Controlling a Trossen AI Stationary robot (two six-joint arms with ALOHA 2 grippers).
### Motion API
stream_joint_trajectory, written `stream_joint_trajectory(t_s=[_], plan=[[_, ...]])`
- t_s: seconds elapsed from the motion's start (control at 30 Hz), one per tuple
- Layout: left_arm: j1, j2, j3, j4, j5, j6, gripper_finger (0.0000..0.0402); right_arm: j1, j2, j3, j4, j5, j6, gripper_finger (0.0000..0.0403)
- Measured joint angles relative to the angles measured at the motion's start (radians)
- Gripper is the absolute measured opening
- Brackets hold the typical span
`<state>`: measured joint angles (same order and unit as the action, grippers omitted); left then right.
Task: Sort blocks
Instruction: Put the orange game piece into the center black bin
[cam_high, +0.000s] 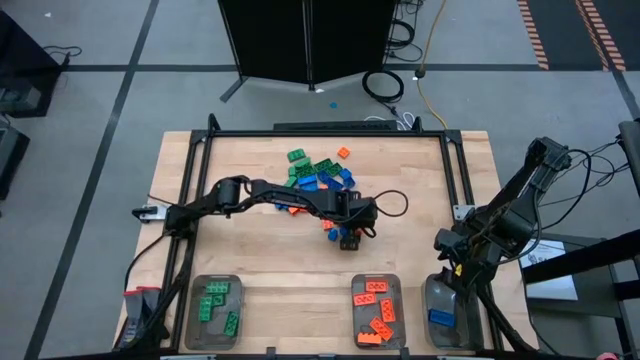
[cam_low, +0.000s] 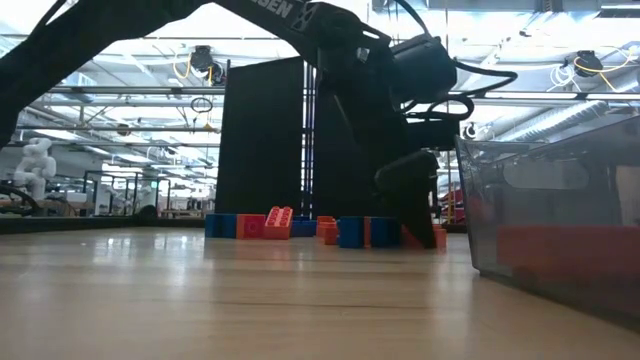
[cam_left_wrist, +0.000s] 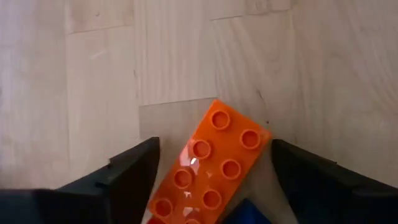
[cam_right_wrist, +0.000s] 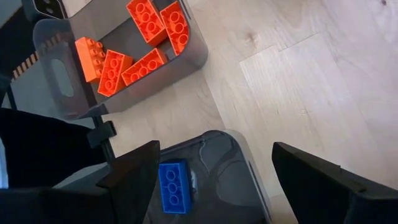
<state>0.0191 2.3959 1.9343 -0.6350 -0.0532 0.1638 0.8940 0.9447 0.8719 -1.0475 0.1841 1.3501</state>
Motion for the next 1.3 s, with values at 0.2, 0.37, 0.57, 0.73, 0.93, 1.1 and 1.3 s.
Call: stream_joint_trajectory(t_s=[0.2, 0.37, 0.57, 0.73, 0.93, 1.1, 1.3], plan=[[0.000, 0.000, 0.000, -0.003, -0.046, 0.007, 0.0168, 0.000, 0.000, 0.000, -0.001, 0.001, 0.003, 0.0304], [0.002, -0.008, 0.010, -0.026, -0.063, -0.006, 0.0122, 0.000, 0.000, 0.000, 0.000, 0.001, 0.023, 0.0304], [-0.002, -0.106, 0.092, -0.052, -0.063, -0.038, 0.0122, 0.000, 0.000, 0.000, 0.001, 0.004, 0.020, 0.0304], [-0.031, -0.236, 0.120, -0.053, -0.013, -0.166, 0.0122, 0.000, 0.000, 0.000, -0.001, 0.014, 0.019, 0.0304], [-0.163, -0.323, 0.126, 0.043, 0.064, -0.184, 0.0122, 0.000, 0.000, 0.000, 0.001, 0.081, -0.009, 0.0304], [-0.246, -0.285, 0.123, 0.092, 0.026, -0.205, 0.0122, 0.000, 0.000, 0.000, 0.001, 0.081, -0.012, 0.0304], [-0.267, -0.199, 0.121, 0.174, 0.141, -0.296, 0.0122, 0.000, 0.000, 0.000, 0.006, 0.079, -0.031, 0.0304]])
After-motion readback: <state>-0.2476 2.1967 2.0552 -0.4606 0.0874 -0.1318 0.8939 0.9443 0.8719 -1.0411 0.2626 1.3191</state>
